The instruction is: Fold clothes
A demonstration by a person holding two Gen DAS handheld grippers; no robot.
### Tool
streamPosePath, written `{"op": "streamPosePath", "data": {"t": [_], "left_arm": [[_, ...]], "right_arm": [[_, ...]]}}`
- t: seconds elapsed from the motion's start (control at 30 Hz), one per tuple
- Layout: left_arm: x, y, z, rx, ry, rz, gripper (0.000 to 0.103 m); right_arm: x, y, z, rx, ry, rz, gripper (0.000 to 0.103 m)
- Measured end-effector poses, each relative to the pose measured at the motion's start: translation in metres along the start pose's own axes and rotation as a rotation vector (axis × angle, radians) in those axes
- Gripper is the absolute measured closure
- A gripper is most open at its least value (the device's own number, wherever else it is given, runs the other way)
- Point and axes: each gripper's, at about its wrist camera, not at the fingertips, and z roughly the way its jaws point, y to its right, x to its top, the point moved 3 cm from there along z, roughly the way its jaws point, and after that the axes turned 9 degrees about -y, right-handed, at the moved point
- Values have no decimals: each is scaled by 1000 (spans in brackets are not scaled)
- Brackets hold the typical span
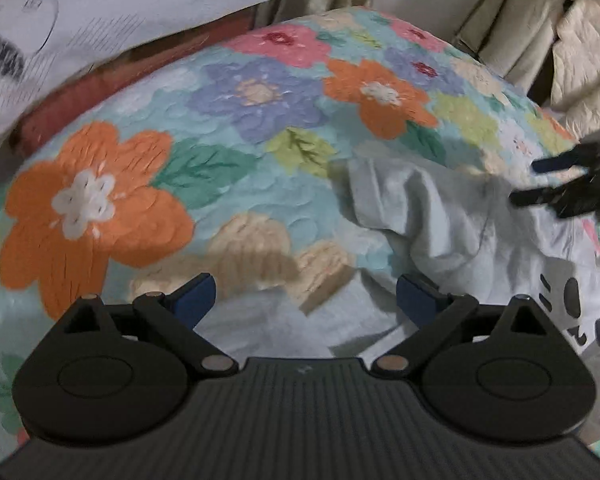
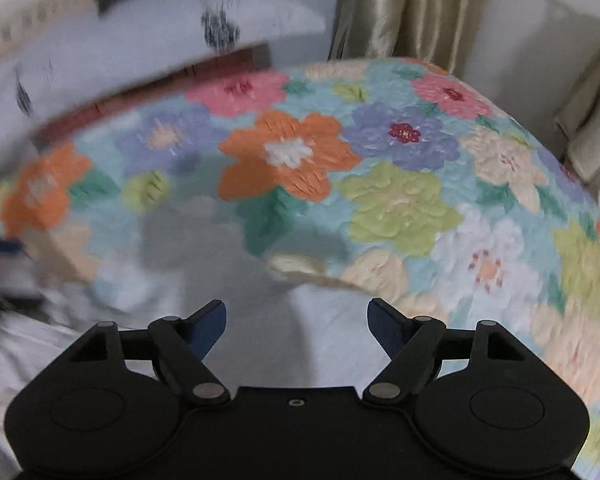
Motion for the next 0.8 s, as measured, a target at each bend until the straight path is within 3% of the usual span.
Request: {"op": "streamPosePath", "data": {"t": [0.17,0.3,0.33,0.37,0.4,0.53,0.8], "left_arm": [[-1,-9,8,56,-20,10,4],[-1,-14,12,65,-35,-17,4],[-1,-14,13,73,-34,-16,4],[-1,-14,13,80,-34,-13,4],[-1,-13,13,85,-28,-10,4],[1,-11,7,94,11,-7,4],[7,-15,-3,72,95,-54,4]], "right_arm": [[24,15,45,-30,-95,-78,21],[15,10,57,-29,-91,-84,26],[12,9,59,-28,-89,-84,45],[12,5,56,-40,-86,-84,82],[13,0,51,-66,-91,-94,97],[23,3,30,-195,-29,-146,101],[48,82,-39,-430,129,51,102]]}}
